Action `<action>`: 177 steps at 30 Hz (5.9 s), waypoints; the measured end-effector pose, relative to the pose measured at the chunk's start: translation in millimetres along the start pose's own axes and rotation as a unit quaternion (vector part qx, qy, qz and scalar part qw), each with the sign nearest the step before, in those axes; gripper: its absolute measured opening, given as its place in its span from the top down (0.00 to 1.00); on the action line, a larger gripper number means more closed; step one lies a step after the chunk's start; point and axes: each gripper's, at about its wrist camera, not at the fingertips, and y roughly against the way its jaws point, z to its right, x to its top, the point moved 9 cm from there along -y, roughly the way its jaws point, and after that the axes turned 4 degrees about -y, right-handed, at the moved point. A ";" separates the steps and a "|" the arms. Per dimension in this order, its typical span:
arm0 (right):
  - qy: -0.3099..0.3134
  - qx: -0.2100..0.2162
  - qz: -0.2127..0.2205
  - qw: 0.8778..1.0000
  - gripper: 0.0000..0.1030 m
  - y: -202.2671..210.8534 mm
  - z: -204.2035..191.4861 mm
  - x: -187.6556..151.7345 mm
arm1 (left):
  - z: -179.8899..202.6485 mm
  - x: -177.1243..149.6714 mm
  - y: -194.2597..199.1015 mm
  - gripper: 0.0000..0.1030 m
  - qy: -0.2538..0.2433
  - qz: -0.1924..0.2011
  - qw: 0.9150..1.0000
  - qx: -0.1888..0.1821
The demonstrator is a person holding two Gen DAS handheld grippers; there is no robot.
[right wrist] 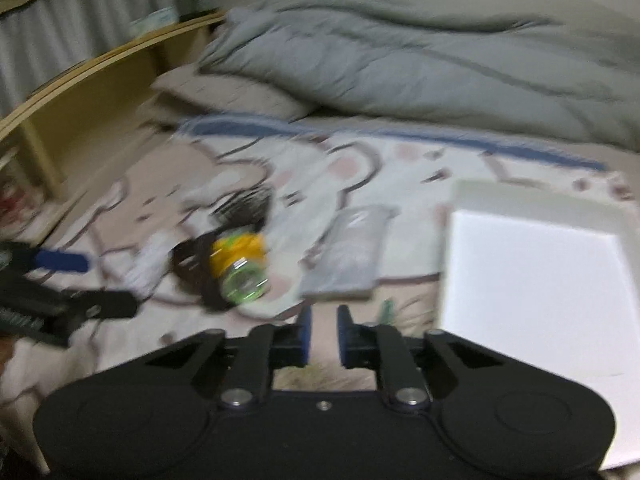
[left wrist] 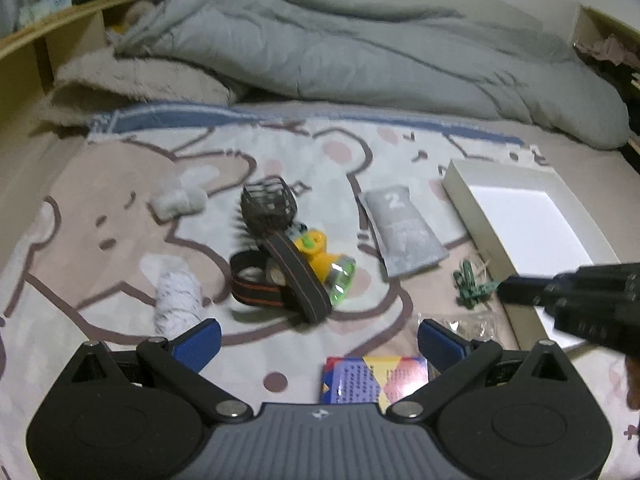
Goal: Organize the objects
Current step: 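Grasp the clear bag of white cords with the right tool while the left tool approaches the card box, then lift the bag with the right tool while the left tool lowers over the colorful card box, then close the left tool on the colorful card box and lift it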
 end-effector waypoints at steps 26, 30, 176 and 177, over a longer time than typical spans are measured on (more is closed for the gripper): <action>0.024 -0.020 -0.099 0.995 0.98 -40.1 4.6 -53.4 | 27.8 -36.0 -67.1 0.04 -0.049 -0.098 0.994 -0.022; -0.015 -0.019 -0.092 0.995 0.91 -29.5 13.4 -42.8 | 33.0 -41.9 -75.3 0.04 -0.049 -0.116 0.992 -0.024; -0.029 -0.112 -0.100 0.988 0.38 -18.8 13.9 -17.7 | -16.6 -96.8 -65.3 0.07 0.045 -0.220 0.974 -0.014; -0.029 -0.112 -0.102 0.988 0.38 -19.0 13.5 -18.4 | -17.5 -95.2 -67.5 0.07 0.047 -0.220 0.974 -0.013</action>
